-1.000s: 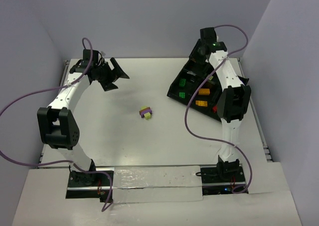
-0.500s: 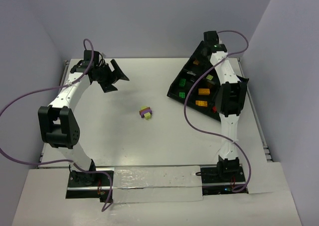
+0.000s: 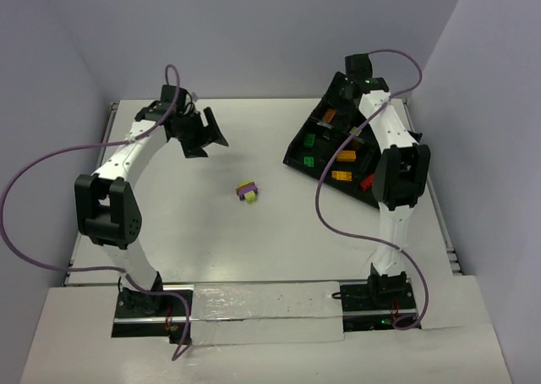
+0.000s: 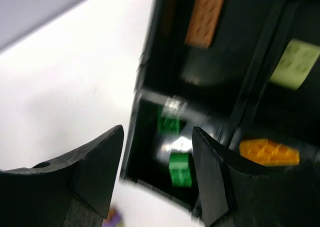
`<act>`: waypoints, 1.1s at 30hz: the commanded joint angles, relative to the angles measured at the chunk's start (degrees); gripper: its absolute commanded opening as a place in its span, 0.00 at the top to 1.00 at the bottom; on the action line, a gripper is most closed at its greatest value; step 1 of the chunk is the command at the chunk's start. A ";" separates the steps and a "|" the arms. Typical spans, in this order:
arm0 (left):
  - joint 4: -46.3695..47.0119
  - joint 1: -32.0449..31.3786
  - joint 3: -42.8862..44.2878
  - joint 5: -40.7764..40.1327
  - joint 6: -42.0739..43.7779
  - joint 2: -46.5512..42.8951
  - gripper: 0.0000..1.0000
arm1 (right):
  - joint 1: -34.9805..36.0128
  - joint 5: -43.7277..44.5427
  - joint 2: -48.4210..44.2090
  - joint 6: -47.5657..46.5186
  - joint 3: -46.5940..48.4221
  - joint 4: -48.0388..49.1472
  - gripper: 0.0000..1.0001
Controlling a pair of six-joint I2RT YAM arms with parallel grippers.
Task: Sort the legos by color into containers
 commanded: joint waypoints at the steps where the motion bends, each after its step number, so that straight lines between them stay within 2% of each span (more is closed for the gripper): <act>1: -5.66 -6.33 3.06 -4.18 7.52 3.02 0.18 | 5.90 -5.88 -11.59 -6.64 -7.66 3.44 0.36; 4: -5.70 -8.12 1.68 -4.79 8.43 3.46 0.19 | 11.86 -8.43 -15.58 -12.55 -11.94 2.79 0.35; 6: -4.95 -8.37 0.25 -2.47 8.77 3.62 0.21 | 16.16 -8.09 -17.59 -14.83 -16.46 1.52 0.34; 11: -5.48 -9.14 0.53 -0.36 10.82 6.47 0.24 | 19.33 -8.42 -22.59 -10.45 -26.26 4.28 0.33; 13: -6.55 -9.58 1.84 -0.29 11.13 7.66 0.26 | 19.32 -7.64 -23.90 -8.95 -28.02 4.99 0.33; 15: -6.87 -9.96 3.12 -0.01 10.27 10.34 0.28 | 19.35 -2.83 -25.43 -7.49 -29.51 5.12 0.32; 21: -8.91 -10.55 5.71 0.62 2.55 12.85 0.31 | 17.59 4.81 -27.10 -4.08 -28.85 0.98 0.31; 25: -11.01 -11.12 8.16 -1.85 -3.40 14.54 0.31 | 14.48 3.13 -29.60 -1.73 -29.51 0.63 0.30; 28: -13.09 -12.02 11.38 -7.02 -7.20 16.37 0.28 | 12.83 1.19 -31.34 -1.52 -30.49 1.24 0.30; 33: -14.41 -12.41 12.09 -11.27 -10.66 16.65 0.27 | 12.54 1.06 -33.96 -1.44 -32.56 0.90 0.30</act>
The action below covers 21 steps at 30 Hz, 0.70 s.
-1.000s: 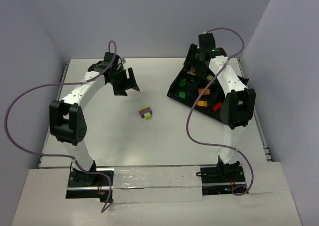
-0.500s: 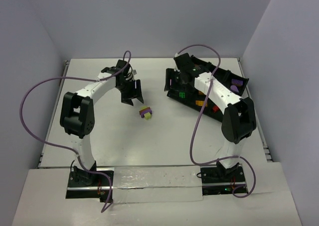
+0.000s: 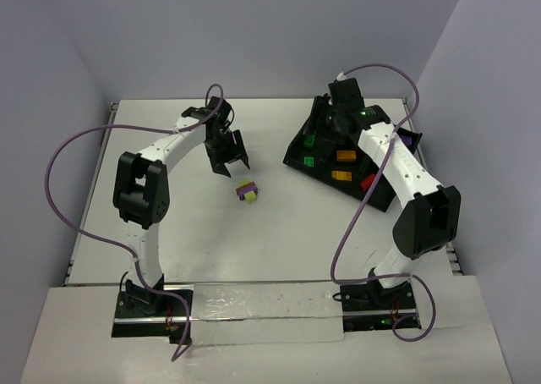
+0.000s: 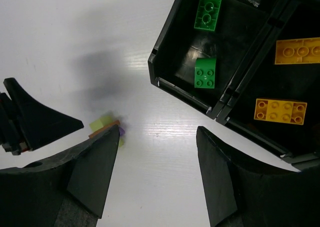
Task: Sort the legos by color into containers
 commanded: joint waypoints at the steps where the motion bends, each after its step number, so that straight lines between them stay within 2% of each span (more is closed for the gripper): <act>1: -1.94 -0.63 1.55 -5.46 -5.61 0.71 0.27 | 0.02 -0.14 -4.74 1.04 -3.54 0.92 0.29; 5: -0.36 -1.42 0.19 -5.16 -6.20 2.04 0.25 | -0.07 -0.13 -5.99 0.85 -5.51 0.81 0.29; 9: -0.52 -2.87 -0.41 -8.33 -7.23 2.25 0.16 | -0.07 -0.21 -7.12 -0.05 -6.58 0.57 0.29; 12: 1.24 -3.45 -1.62 -8.43 -8.23 1.68 0.17 | -0.06 -0.34 -7.83 -0.32 -7.13 0.62 0.29; 21: 2.88 -4.38 -1.78 -12.10 -10.84 2.91 0.43 | -0.06 -3.28 -10.17 -1.33 -9.48 0.88 0.29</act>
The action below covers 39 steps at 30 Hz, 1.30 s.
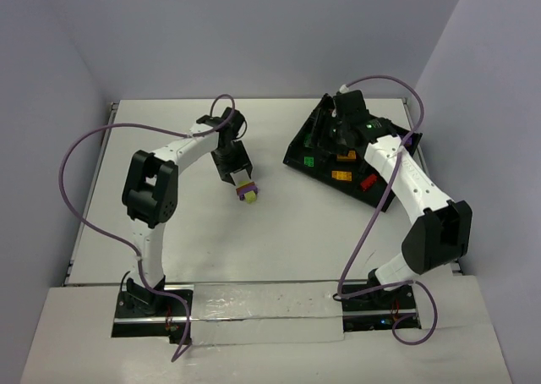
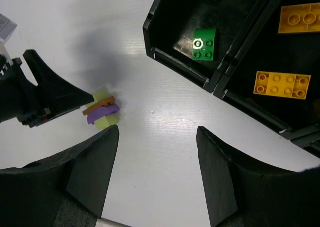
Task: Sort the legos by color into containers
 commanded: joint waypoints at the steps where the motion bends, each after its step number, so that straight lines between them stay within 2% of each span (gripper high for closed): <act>1: 2.75 -0.12 -0.17 -2.72 -2.18 0.34 0.44 | 0.13 -1.16 -2.84 -1.00 -1.07 0.72 0.29; 7: 3.50 -0.56 -1.26 -3.10 -1.26 1.69 0.44 | 0.15 -2.07 -2.57 -0.83 -1.25 0.72 0.29; 13: 4.93 -0.56 -1.58 -1.67 -0.60 2.80 0.39 | 0.21 -2.48 -1.89 -1.18 -0.81 0.63 0.29; 17: 4.83 -0.56 -0.78 -1.21 0.07 3.47 0.41 | 0.13 -2.49 -1.54 -1.09 -0.72 0.55 0.29; 19: 4.53 -0.57 -0.29 -1.06 0.50 4.07 0.45 | 0.13 -2.32 -1.36 -1.17 -0.56 0.46 0.29; 22: 4.19 -0.64 0.15 -0.71 1.31 4.55 0.64 | 0.13 -2.06 -1.28 -1.18 -0.39 0.37 0.29; 23: 3.57 -0.57 0.70 -0.70 1.71 4.56 0.78 | 0.20 -1.89 -1.34 -1.18 -0.37 0.45 0.29; 24: 3.09 -0.56 1.16 -0.77 1.92 4.56 0.87 | 0.14 -1.87 -1.36 -1.25 -0.37 0.46 0.29; 26: 2.09 -0.56 2.91 -0.86 2.94 4.49 0.99 | 0.13 -2.15 -1.20 -1.43 -0.29 0.51 0.29; 31: -1.95 0.60 8.31 0.86 6.07 2.32 1.00 | 0.67 -5.88 0.20 -3.23 0.48 0.55 0.29; 33: -0.21 1.84 7.66 5.08 6.59 0.59 1.00 | 0.82 -8.93 0.93 -3.58 1.07 0.88 0.29; 36: 6.15 4.90 5.37 16.27 4.63 -3.44 1.00 | 3.74 -17.60 2.00 -6.64 1.47 3.88 0.29; 39: 9.49 5.99 6.81 20.44 0.60 -4.34 1.00 | 6.88 -20.61 3.70 -7.29 2.99 3.97 0.29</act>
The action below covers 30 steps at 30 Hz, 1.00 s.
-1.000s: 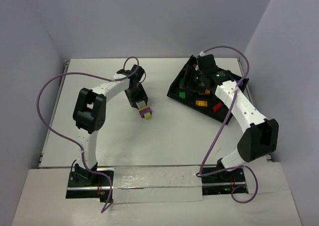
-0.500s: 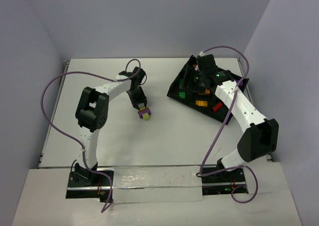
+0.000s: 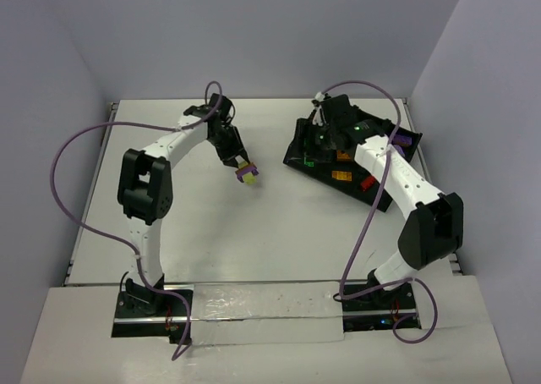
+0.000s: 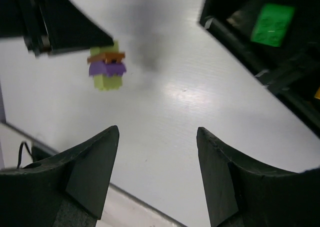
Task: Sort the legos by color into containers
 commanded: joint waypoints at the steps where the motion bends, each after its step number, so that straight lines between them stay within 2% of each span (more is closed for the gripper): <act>1: 7.10 2.30 2.66 10.89 -5.06 -5.65 1.00 | 4.94 -8.67 2.24 -2.64 4.59 2.63 0.29; 9: 13.98 2.33 4.24 11.80 -10.45 -7.12 1.00 | 8.22 -10.78 8.10 -0.97 9.24 4.00 0.25; 17: 14.67 2.33 4.00 12.78 -10.32 -6.94 1.00 | 7.83 -3.84 13.63 3.21 13.50 4.22 0.19; 30: 12.84 2.36 3.98 13.32 -8.20 -7.12 1.00 | 7.02 -7.03 21.55 4.51 20.70 7.26 0.21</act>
